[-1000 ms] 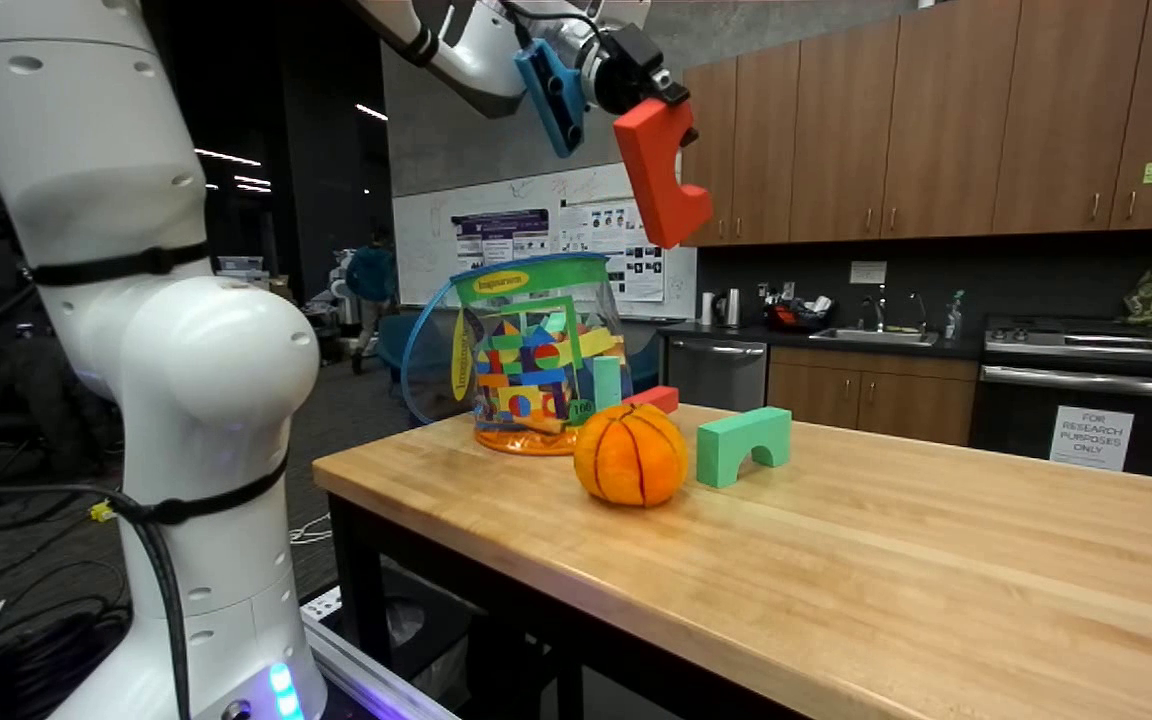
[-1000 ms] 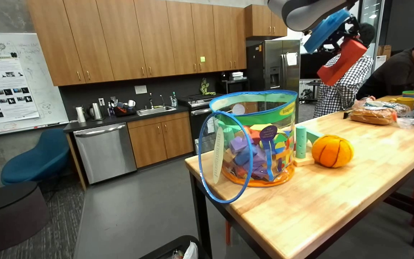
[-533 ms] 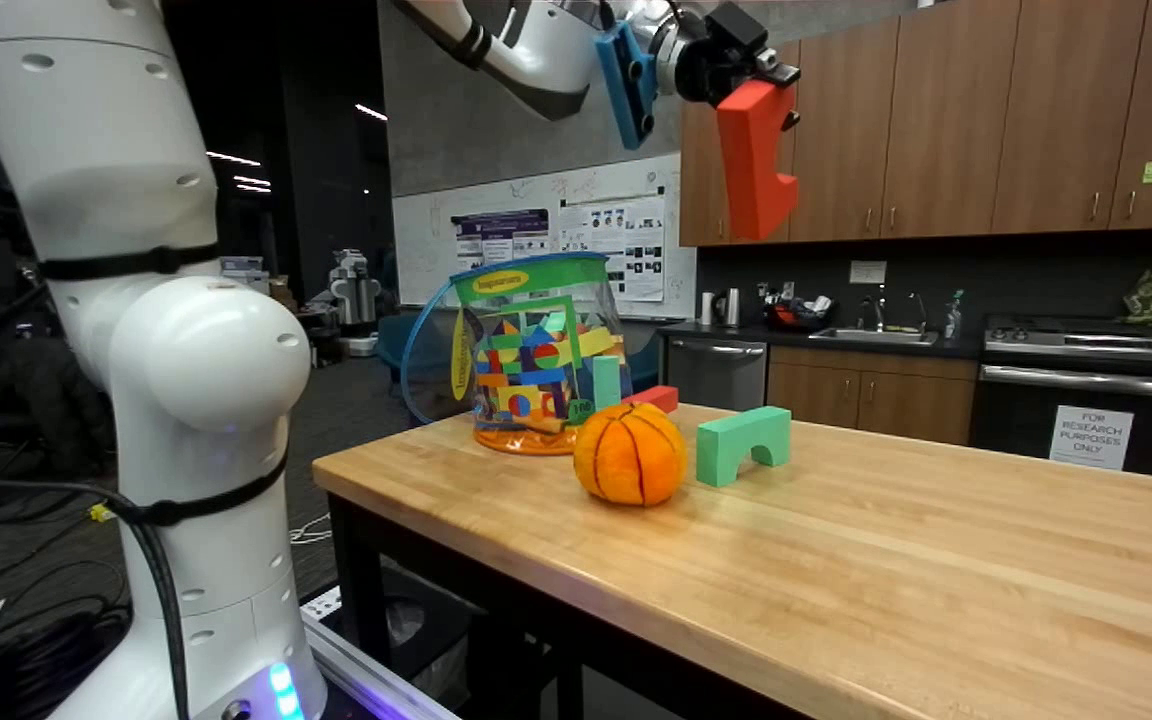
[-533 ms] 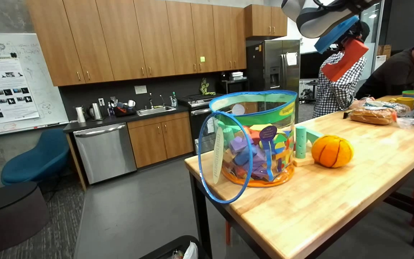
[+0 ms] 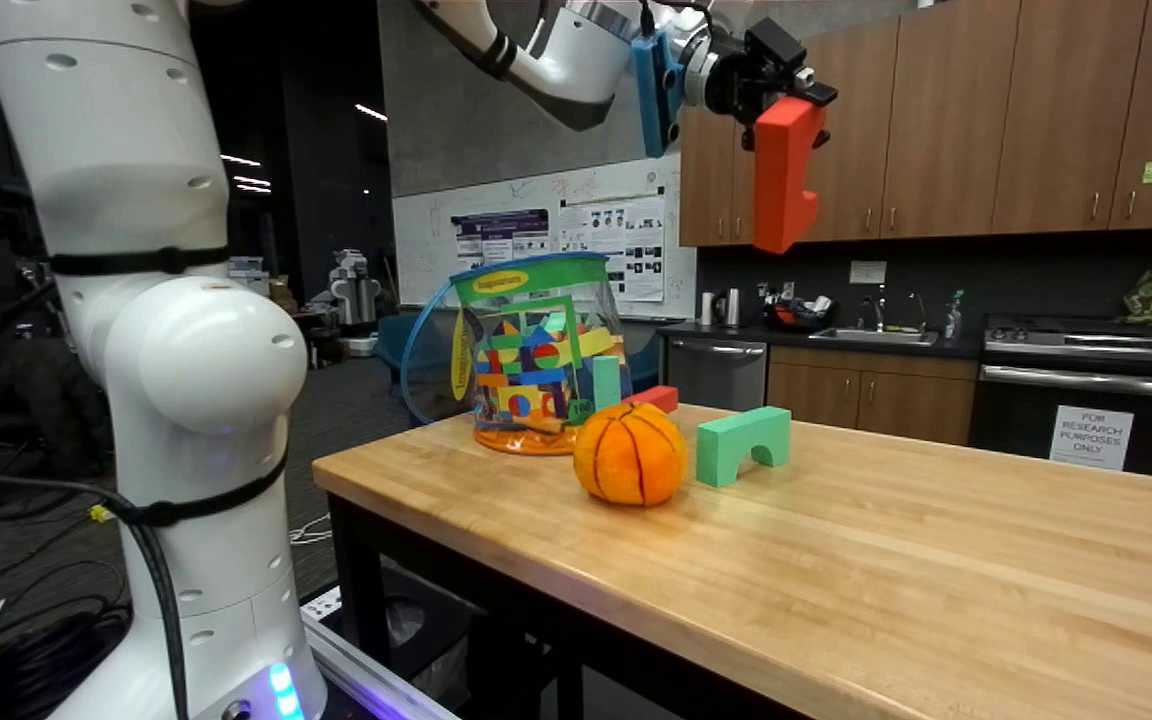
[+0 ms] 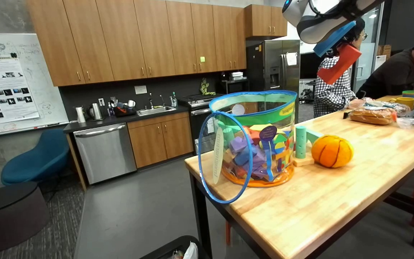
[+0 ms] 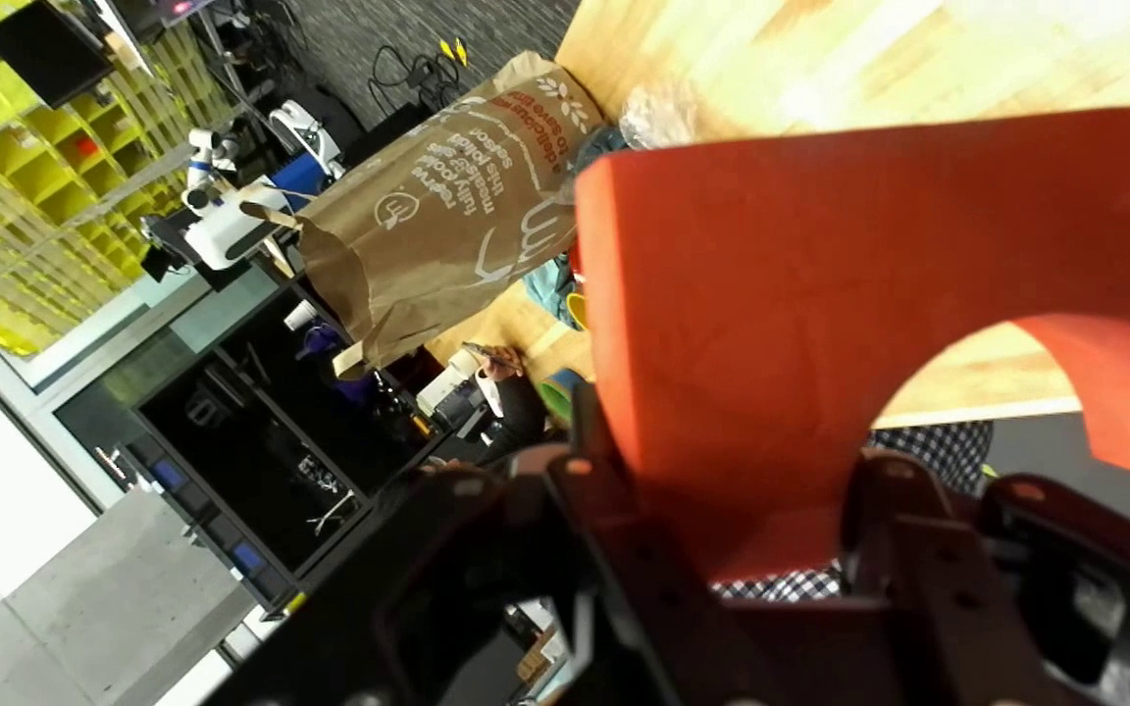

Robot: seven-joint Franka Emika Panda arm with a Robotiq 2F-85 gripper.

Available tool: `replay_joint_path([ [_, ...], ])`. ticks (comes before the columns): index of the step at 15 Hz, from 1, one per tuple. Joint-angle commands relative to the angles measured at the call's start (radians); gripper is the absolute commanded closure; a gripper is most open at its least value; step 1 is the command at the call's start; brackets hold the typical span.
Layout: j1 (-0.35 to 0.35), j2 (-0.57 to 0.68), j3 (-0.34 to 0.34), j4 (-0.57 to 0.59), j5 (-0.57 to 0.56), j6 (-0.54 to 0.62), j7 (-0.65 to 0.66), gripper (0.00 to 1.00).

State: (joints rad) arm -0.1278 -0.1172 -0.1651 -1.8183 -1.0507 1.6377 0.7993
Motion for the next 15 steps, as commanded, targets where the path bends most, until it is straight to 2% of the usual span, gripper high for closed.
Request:
replay_joint_path([
  [1,-0.008,0.017,0.002,0.011,0.045,0.031,-0.087,0.81],
  [12,-0.003,0.01,0.014,0.035,0.192,0.071,-0.313,0.81],
  [15,-0.002,0.004,0.02,0.041,0.222,0.065,-0.414,0.81],
])
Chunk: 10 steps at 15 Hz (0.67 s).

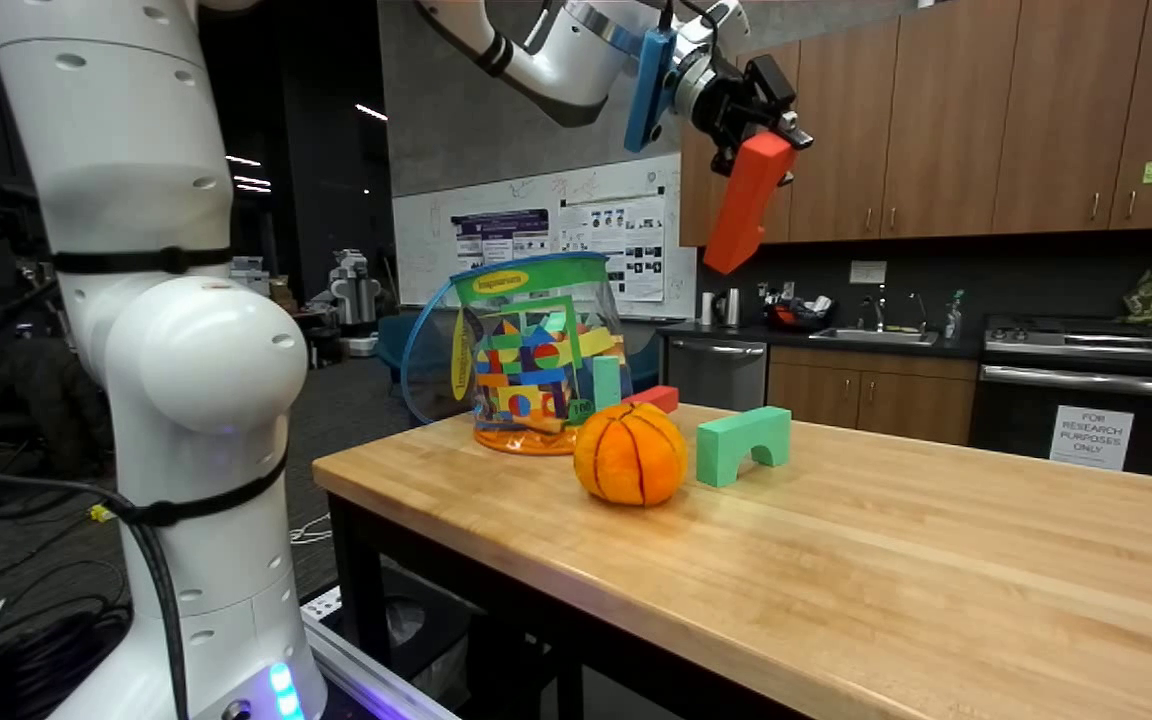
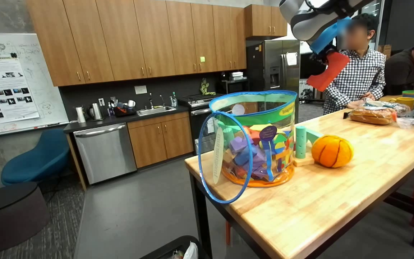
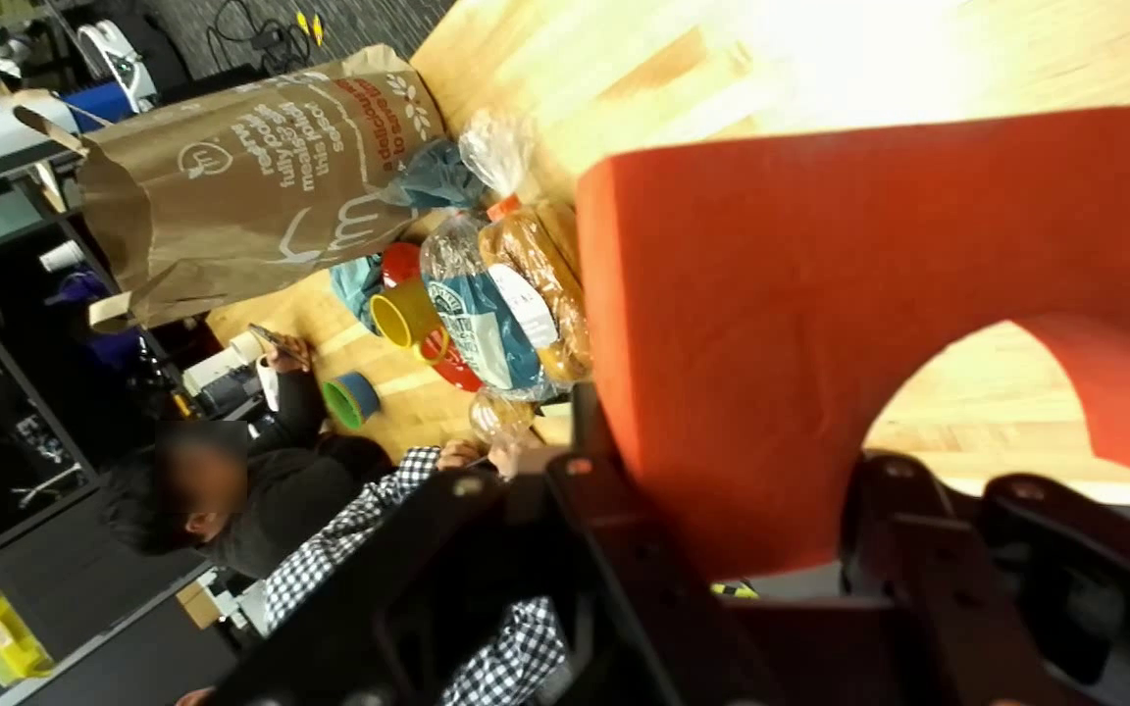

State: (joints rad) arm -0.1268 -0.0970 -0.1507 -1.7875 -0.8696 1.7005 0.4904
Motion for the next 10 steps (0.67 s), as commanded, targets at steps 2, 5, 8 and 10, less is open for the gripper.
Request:
replay_joint_path([
  [2,-0.002,-0.022,0.005,0.008,0.07,0.004,-0.203,0.81],
  [5,-0.006,-0.003,0.011,0.012,0.059,-0.003,-0.202,0.51],
  [8,-0.006,-0.006,0.011,0.013,0.069,-0.003,-0.251,0.32],
  [10,-0.006,-0.008,0.011,0.013,0.069,-0.003,-0.255,0.3],
])
